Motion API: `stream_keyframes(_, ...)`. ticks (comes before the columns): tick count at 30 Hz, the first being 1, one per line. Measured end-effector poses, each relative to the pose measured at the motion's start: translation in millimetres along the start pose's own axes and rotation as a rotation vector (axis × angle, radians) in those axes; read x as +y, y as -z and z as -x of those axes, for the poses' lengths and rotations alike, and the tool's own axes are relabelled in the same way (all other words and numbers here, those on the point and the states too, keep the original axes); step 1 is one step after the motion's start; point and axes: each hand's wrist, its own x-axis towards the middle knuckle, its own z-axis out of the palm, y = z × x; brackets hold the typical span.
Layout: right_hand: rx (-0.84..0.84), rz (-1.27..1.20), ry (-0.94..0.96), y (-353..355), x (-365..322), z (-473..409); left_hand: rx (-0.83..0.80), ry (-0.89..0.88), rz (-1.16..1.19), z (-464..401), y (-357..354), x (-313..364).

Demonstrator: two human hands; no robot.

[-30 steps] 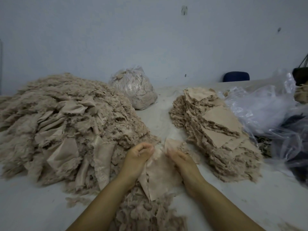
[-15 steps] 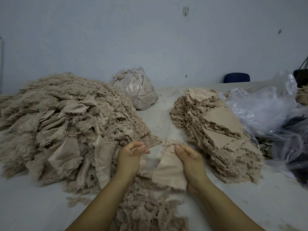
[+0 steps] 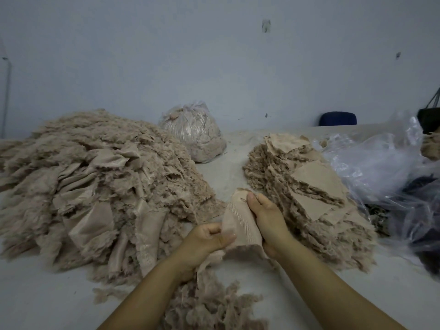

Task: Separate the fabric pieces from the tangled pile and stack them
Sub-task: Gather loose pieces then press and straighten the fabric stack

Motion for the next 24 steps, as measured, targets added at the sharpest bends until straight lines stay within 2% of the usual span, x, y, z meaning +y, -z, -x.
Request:
stream_keyframes(4, 0.218, 0.163, 0.089, 10, 3, -17, 0.208, -0.048, 0.035, -2, 6, 2)
stream_keyframes(8, 0.286, 0.302, 0.162, 13, 11, -29, 0.388, -0.066, 0.099, -8, 9, -1)
stream_keyframes(10, 0.303, 0.353, 0.115, 15, 12, -35, 0.452, -0.061, 0.201, -10, 13, -3)
stream_keyframes(13, 0.198, 0.546, -0.051, 25, 13, -37, 0.442, -0.01, 0.268, -11, 16, -6)
stream_keyframes(15, 0.147, 0.67, -0.095, 29, 18, -27, 0.406, 0.005, 0.306, -10, 17, -6)
stream_keyframes(18, 0.2, 0.718, 0.055, 32, 33, 6, 0.356, 0.001, 0.29, -8, 18, -4)
stream_keyframes(19, 0.165, 0.719, 0.088, 34, 39, 17, 0.355, 0.0, 0.281, -8, 18, -4)
stream_keyframes(22, -0.162, 0.842, 0.104, 39, 45, 44, 0.361, -0.005, 0.303, -9, 17, -7)
stream_keyframes(24, -0.247, 0.743, 0.096, 38, 39, 51, 0.336, -0.022, 0.318, -8, 14, -6)
